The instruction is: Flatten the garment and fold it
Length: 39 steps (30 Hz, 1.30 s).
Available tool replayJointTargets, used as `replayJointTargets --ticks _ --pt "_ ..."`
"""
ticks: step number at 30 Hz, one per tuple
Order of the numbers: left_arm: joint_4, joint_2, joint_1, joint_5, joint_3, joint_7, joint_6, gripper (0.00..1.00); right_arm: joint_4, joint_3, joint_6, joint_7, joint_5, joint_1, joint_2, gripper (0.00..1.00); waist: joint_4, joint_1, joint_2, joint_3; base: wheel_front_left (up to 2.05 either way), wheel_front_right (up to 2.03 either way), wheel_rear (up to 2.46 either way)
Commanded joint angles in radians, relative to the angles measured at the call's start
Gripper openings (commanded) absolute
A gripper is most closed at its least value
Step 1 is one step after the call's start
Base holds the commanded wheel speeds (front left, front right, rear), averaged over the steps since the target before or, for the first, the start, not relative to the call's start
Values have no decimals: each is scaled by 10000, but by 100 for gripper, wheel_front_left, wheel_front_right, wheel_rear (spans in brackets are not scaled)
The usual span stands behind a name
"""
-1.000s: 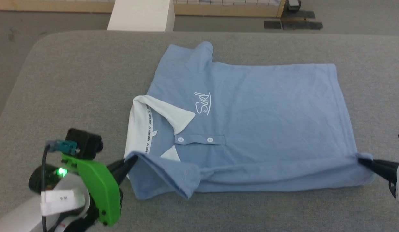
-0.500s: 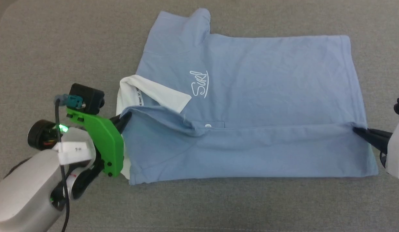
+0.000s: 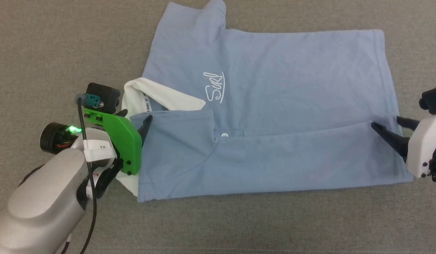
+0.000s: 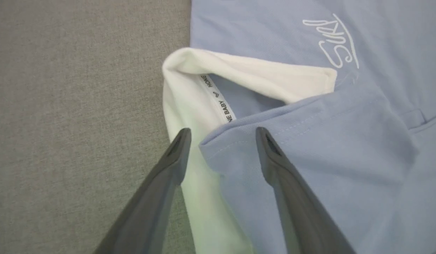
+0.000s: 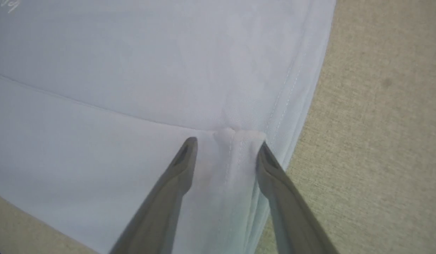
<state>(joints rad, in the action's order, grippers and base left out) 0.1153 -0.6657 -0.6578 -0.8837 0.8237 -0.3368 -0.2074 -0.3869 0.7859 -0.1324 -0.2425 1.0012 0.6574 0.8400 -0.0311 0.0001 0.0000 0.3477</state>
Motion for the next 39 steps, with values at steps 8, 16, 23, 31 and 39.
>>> replayJointTargets --ticks 8,16,23,31,39 --pt "-157 452 569 259 -771 2205 -771 100 -90 -1673 17 1871 -1349 -558 -701 100 86 -1 0 -1096 0 0 0" --pt "-1006 803 2252 519 -1250 4187 -2160 100 -23 -4501 17 3973 -3533 -2460 -2070 100 93 -1 0 -1818 0 0 0" --pt "-1333 777 3541 714 -910 4615 -2710 100 944 -7051 17 3298 -5599 -4678 -3943 100 134 -1 0 -2134 0 0 0" --pt "-1254 530 3852 712 -14 3104 -2929 100 3232 -8588 17 1408 -7344 -6432 -5834 100 22 -1 0 -2025 0 0 0" --pt "-1215 280 3682 635 479 1377 -3556 100 4662 -9205 17 558 -7822 -6878 -6567 100 -178 -1 0 -1555 0 0 0"
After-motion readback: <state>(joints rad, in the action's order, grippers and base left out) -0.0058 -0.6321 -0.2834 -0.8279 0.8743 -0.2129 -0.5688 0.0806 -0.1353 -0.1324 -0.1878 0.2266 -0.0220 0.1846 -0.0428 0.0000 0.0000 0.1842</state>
